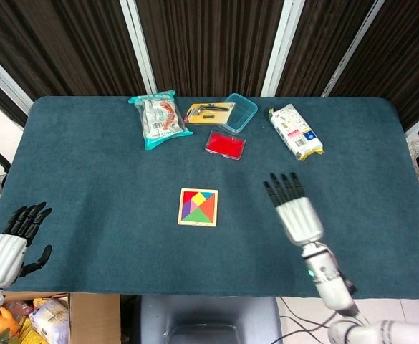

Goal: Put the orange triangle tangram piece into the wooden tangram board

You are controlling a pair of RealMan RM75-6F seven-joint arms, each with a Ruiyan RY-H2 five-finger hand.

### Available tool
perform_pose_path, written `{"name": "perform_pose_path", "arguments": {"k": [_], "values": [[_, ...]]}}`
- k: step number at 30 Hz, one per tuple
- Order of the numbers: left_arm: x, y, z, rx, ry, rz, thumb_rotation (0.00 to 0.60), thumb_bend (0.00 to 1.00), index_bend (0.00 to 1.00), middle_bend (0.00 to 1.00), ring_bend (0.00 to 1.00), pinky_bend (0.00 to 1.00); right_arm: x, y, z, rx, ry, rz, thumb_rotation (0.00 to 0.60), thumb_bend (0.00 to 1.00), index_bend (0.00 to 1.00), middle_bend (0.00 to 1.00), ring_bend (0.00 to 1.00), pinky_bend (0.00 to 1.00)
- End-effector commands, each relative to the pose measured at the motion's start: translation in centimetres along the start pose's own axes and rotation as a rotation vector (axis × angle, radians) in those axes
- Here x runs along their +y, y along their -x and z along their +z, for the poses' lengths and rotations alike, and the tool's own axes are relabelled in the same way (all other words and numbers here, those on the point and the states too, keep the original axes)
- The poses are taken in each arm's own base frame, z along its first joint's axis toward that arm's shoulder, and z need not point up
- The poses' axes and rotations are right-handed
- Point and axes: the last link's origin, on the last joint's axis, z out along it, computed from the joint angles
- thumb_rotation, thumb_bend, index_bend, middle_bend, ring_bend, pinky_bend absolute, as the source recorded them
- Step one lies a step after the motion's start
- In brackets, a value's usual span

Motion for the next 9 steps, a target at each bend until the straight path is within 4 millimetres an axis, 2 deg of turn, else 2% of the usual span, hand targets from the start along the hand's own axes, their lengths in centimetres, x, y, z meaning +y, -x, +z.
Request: {"name": "perform_pose_path", "arguments": {"k": [1, 4, 9], "values": [[0.2, 0.2, 0.2, 0.005, 0.001, 0.013, 0.6, 0.48, 0.0, 0.0, 0.0, 0.05, 8.1, 1.9, -9.7, -0.089, 0.29, 0.138, 0.6, 0.18, 0.0, 0.0, 0.0, 0.0], [0.6, 0.4, 0.3, 0.002, 0.007, 0.025, 0.6, 0.48, 0.0, 0.0, 0.0, 0.05, 10.1, 2.5, -12.0, -0.044, 0.368, 0.225, 0.6, 0.18, 0.0, 0.0, 0.0, 0.0], [1.2, 0.7, 0.1, 0.003, 0.026, 0.043, 0.6, 0.48, 0.0, 0.0, 0.0, 0.05, 11.9, 1.6, -13.5, 0.055, 0.414, 0.276, 0.6, 0.18, 0.0, 0.0, 0.0, 0.0]]}}
